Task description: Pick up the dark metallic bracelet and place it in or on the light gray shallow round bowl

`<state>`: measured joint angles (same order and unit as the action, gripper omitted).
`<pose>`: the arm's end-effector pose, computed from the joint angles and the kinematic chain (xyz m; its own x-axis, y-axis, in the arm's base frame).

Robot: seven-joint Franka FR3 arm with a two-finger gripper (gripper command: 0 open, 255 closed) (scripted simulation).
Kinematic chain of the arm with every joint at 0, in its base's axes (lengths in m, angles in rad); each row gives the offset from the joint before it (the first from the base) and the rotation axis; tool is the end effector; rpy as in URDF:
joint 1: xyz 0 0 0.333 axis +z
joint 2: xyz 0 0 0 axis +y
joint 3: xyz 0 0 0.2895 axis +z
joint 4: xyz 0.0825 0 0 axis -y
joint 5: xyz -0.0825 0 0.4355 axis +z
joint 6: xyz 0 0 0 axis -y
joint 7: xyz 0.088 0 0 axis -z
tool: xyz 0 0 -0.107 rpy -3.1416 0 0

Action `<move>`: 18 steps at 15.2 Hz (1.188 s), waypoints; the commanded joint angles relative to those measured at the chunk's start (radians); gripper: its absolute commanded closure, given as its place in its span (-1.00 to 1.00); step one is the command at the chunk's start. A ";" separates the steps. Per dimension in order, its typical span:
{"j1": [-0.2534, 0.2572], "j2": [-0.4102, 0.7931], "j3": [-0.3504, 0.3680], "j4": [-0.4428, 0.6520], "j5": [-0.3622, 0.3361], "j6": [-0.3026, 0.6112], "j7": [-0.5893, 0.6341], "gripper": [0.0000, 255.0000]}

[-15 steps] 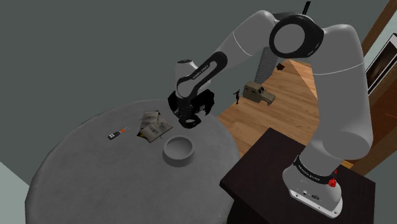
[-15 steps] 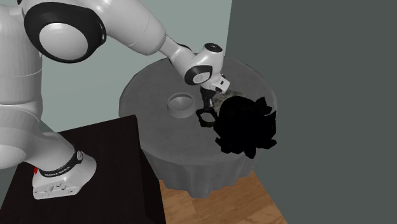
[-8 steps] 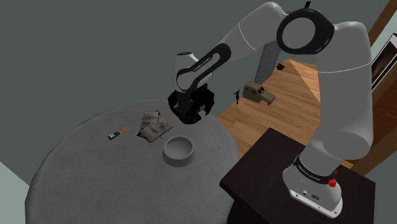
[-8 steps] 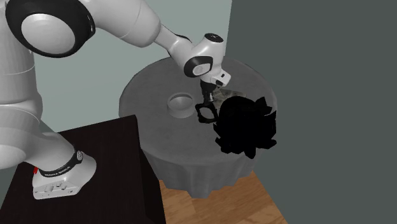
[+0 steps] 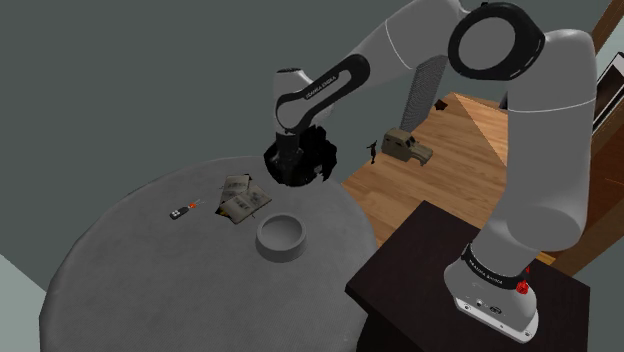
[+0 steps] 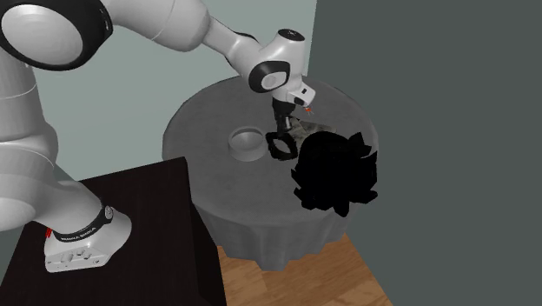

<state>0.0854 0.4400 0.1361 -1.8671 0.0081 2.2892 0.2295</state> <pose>0.6468 0.1437 0.2225 0.9993 -0.0249 -0.0288 -0.0266 -0.9979 -0.0588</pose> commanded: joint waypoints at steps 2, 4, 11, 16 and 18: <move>0.033 -0.041 0.015 -0.044 -0.001 0.007 0.050 1.00; 0.061 -0.065 0.027 -0.073 -0.002 0.015 0.092 1.00; 0.162 -0.123 0.075 -0.137 -0.009 0.029 0.245 1.00; 0.217 -0.130 0.099 -0.151 -0.018 0.039 0.330 1.00; 0.219 -0.113 0.097 -0.157 -0.022 0.062 0.332 1.00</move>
<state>0.3023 0.3216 0.2333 -2.0190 -0.0124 2.3399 0.5577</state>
